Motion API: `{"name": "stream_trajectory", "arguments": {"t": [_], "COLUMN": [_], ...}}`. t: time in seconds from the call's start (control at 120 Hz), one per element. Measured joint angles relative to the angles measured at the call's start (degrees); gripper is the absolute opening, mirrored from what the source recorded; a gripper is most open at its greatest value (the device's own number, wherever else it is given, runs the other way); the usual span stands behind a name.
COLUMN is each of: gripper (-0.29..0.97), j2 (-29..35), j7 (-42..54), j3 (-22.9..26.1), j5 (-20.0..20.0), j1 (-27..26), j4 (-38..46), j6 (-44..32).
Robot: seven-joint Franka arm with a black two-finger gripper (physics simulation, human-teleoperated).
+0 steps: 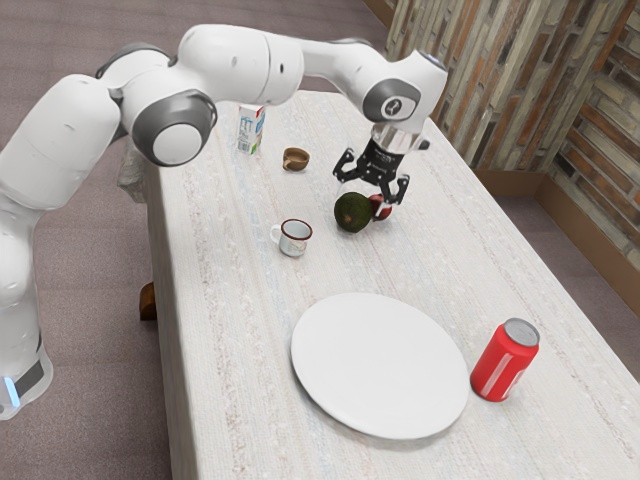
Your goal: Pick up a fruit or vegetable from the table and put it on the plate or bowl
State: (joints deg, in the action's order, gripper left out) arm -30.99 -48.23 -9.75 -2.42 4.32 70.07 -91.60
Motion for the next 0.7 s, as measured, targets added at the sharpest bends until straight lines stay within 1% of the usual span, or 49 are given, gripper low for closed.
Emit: {"name": "stream_trajectory", "arguments": {"t": [0.7], "gripper": [0.68], "j2": [-2.9], "j7": [0.5], "j3": [0.1], "j5": [-0.2], "j1": [0.1], "j4": [0.0], "j6": [-1.0]}}
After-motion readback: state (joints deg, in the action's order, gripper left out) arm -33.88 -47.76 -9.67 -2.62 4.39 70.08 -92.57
